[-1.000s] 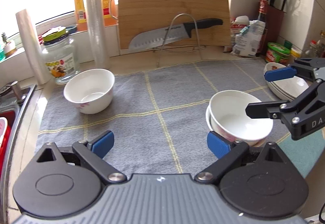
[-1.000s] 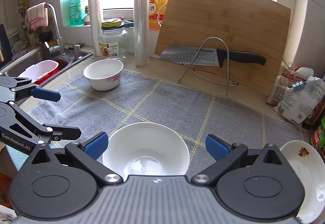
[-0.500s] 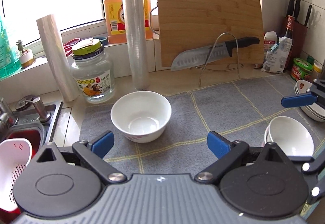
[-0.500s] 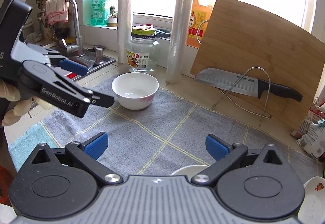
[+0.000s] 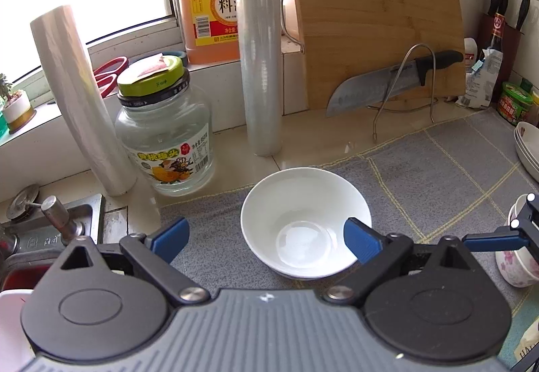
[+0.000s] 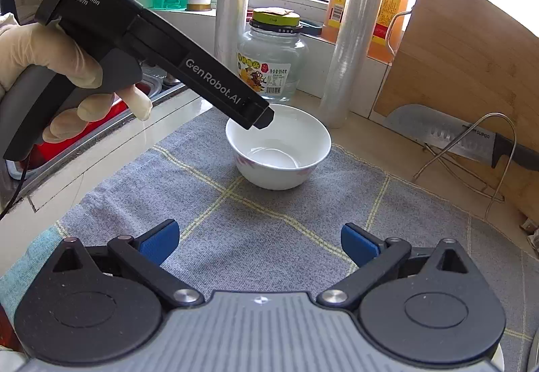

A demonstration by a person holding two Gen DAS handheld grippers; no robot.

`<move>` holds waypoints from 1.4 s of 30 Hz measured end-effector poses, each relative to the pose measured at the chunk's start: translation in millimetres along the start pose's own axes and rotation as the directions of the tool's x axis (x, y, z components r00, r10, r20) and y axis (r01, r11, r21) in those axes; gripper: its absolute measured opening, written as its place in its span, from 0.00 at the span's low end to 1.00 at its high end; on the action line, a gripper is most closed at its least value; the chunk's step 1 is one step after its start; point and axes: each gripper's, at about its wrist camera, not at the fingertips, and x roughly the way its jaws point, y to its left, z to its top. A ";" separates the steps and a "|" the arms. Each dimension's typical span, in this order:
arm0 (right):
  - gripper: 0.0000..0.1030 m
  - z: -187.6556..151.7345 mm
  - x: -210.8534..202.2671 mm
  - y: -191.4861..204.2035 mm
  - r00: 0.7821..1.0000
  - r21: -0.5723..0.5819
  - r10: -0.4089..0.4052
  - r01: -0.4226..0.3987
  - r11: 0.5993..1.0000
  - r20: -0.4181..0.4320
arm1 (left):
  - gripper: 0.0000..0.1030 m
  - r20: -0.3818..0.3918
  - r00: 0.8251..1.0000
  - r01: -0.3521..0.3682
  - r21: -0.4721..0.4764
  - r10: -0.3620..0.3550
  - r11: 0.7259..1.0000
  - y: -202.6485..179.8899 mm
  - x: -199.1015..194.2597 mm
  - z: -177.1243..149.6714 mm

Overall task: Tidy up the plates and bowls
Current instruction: 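Move both tools toward the next white bowl on the towel, then grasp the white bowl rim with the right tool while the left tool grips the opposite rim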

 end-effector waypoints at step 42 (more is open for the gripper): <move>0.93 49.1 99.7 -22.6 0.999 -0.008 0.004 -0.005 1.000 -0.047 | 0.54 -0.130 0.964 0.235 0.022 -0.231 0.972 27.6 91.6 18.8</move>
